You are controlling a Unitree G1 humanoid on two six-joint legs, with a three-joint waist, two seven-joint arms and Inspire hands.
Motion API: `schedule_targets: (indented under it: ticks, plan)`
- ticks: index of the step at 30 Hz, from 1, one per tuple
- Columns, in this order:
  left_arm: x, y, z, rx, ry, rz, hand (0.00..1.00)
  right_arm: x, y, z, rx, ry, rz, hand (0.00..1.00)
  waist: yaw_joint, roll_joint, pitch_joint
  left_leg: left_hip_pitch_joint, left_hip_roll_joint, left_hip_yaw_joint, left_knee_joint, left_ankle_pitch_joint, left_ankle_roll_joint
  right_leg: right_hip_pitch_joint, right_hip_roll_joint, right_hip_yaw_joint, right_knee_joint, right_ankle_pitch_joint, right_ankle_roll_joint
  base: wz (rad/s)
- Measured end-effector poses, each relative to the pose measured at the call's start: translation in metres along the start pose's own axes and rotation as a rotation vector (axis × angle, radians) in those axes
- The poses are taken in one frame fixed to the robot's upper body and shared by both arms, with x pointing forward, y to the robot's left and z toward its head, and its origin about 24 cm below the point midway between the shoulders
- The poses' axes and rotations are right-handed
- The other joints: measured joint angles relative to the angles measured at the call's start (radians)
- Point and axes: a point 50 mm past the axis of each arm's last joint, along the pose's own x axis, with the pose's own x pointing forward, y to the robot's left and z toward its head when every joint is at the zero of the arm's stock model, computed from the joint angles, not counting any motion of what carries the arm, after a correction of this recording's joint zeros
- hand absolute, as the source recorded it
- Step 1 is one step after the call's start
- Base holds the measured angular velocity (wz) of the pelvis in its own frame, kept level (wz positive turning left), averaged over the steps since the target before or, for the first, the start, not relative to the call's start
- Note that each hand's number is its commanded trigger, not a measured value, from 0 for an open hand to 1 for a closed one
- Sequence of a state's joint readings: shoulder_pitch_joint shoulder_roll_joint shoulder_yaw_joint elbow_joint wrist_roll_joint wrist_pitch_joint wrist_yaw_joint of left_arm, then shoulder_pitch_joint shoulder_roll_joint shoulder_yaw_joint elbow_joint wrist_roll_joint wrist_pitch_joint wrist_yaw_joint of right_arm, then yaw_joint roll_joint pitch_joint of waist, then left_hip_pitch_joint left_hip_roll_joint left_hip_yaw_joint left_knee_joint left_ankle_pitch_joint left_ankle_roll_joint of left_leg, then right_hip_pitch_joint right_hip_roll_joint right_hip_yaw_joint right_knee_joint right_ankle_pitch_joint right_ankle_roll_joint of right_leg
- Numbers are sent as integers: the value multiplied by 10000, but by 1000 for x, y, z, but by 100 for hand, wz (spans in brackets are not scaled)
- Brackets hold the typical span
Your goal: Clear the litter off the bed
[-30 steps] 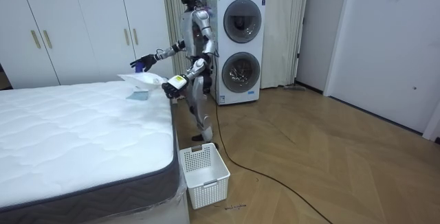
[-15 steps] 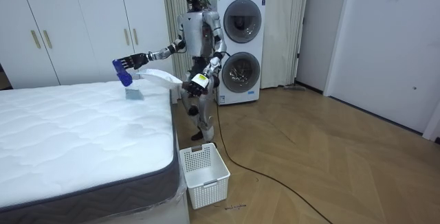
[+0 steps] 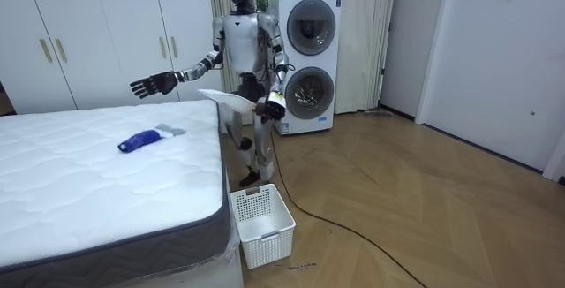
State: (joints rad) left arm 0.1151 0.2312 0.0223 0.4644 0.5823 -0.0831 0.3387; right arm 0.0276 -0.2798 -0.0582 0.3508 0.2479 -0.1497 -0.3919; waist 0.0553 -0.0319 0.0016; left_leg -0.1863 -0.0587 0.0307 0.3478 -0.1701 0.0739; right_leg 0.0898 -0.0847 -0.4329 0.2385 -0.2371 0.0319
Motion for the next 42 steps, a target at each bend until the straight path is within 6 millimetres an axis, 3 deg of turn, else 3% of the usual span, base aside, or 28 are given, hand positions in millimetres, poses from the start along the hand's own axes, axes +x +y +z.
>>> schedule_targets:
  ticks: [1, 3, 4, 7, 9, 11, 13, 15, 16, 18, 20, 21, 22, 23, 25, 26, 27, 30, 35, 38, 39, 40, 42]
  plan:
    - [0, 0, 0, -22, -6, 6, 100, -1, -1, -2, -26, 63, -36, 0, -44, -20, 5, -152, 190, 896, 28, 34, 119, 17, -36, -201, 0, -10, 12, 98]
    - [1, -1, 0, -33, 81, -52, 100, -2, -1, -4, -54, 135, -71, 0, -199, -89, 46, -327, 425, 1885, 158, -16, 314, 42, -10, -452, 123, -164, 60, 97]
    - [0, -3, -3, -1, 235, -162, 100, -2, 0, -7, -113, 262, -62, 0, -167, -149, 75, -374, 417, 1811, 284, -62, 368, -69, -43, -436, 416, -327, 128, 81]
    - [-2, -8, -6, 61, 569, -443, 100, -1, 2, -6, -172, 230, 15, 0, -114, -152, 73, -602, 244, 1269, 426, -68, 341, -213, -32, -395, 736, -527, 80, 56]
    - [-2, -8, -6, 53, 573, -494, 100, -1, 2, -6, -172, 223, -22, 0, 13, -136, 76, -700, 184, 1162, 514, -57, 333, -199, -18, -410, 823, -588, 109, 27]
    - [-2, -8, -6, 44, 570, -561, 100, -1, 1, -6, -186, 230, -102, 0, 33, -72, 69, -740, 104, 1038, 583, -49, 334, -73, -29, -683, 933, -621, 110, 34]
    - [-2, -9, -6, 50, 556, -646, 100, -1, 1, -7, -199, 287, -149, 0, -3, -5, 73, -672, 115, 1083, 512, -62, 352, -74, -154, -931, 1321, -622, 112, 38]
    - [-2, -9, -6, 50, 547, -673, 100, -1, 0, -8, -219, 301, -166, 0, 51, 95, 81, -500, 77, 824, 487, -93, 392, -530, -413, -836, 2676, -621, 113, 26]
    - [-2, -9, -6, 45, 533, -664, 100, -2, 0, -9, -230, 319, -196, 0, -9, 144, 84, -392, 20, 541, 477, -143, 415, -951, -555, -384, 3385, -728, 108, 30]
    - [0, -8, -3, 19, 446, -618, 100, -1, -1, -8, -224, 311, -255, 0, -20, 192, 79, -381, -52, 268, 460, -141, 416, -1693, -522, 313, 3711, -969, 39, 44]
    - [0, -8, -2, -23, 394, -616, 100, -1, -1, -8, -239, 307, -278, 0, -97, 187, 78, -359, -190, 37, 454, -86, 393, -2432, -440, 1096, 3472, -1001, 24, 53]
    - [0, -9, -1, -62, 380, -631, 100, -2, -1, -8, -264, 303, -300, 0, -288, 177, 78, -366, -397, -221, 465, -18, 431, -2656, -306, 1550, 2971, -950, 28, 82]
    - [0, -10, -1, -80, 358, -633, 100, -2, 0, -9, -294, 296, -296, 0, -487, 117, 100, -401, -596, -431, 553, 7, 458, -2805, -236, 1872, 2599, -495, -145, 89]
    - [0, -10, -1, -89, 372, -646, 100, -2, -1, -9, -314, 322, -308, 0, -549, 123, 95, -428, -650, -532, 619, 8, 459, -2783, -225, 1895, 2600, -400, -355, 74]
    - [1, -9, 0, -93, 321, -620, 100, -3, -1, -10, -318, 347, -364, 0, -558, 78, 124, -578, -663, -647, 699, 36, 416, -2526, -242, 1507, 2394, -371, -482, 58]
    - [2, -8, 1, -98, 248, -591, 100, -3, -2, -10, -313, 342, -431, 0, -686, 111, 103, -725, -482, -317, 807, 15, 441, -2379, -268, 1085, 2256, -382, -500, 86]
    - [4, -7, 4, -107, 121, -541, 100, -2, -2, -10, -296, 335, -474, 0, -756, 25, 132, -833, -380, -62, 843, 0, 464, -2381, -267, 923, 2252, -434, -454, 81]
    - [4, -6, 3, -77, 109, -537, 100, -2, -2, -11, -348, 381, -307, 0, -450, -155, 124, -866, -421, -263, 819, -8, 482, -2443, -161, 928, 2032, -389, -407, 23]
    - [5, -7, 0, -225, 273, -574, 100, -1, 5, -11, -326, 417, 43, 0, -39, -228, 132, -904, -441, -365, 828, -57, 535, -2327, 118, 1549, 1914, -318, -446, 11]
    - [5, -10, -2, -147, 407, -692, 100, 1, 6, -12, -365, 463, 39, 0, -94, -143, 178, -1204, -438, -483, 1043, -107, 521, -2271, 109, 1078, 1890, -329, -481, 45]
    - [6, -11, -3, -5, 460, -762, 100, 1, 5, -15, -463, 585, -39, 0, -255, -121, 190, -1311, -413, -403, 1100, -108, 522, -2217, -19, 691, 1914, -385, -488, 83]
    - [9, -11, -2, 88, 428, -784, 100, 0, 2, -20, -577, 737, -196, 0, -380, -96, 202, -1508, -296, -48, 1227, -148, 584, -2245, -95, 383, 1993, -500, -473, 83]
    - [12, -11, -1, 87, 447, -795, 100, 0, 1, -22, -624, 836, -296, 0, -416, -56, 221, -1753, -218, 213, 1386, -198, 664, -2504, -222, 165, 2234, -656, -450, 46]
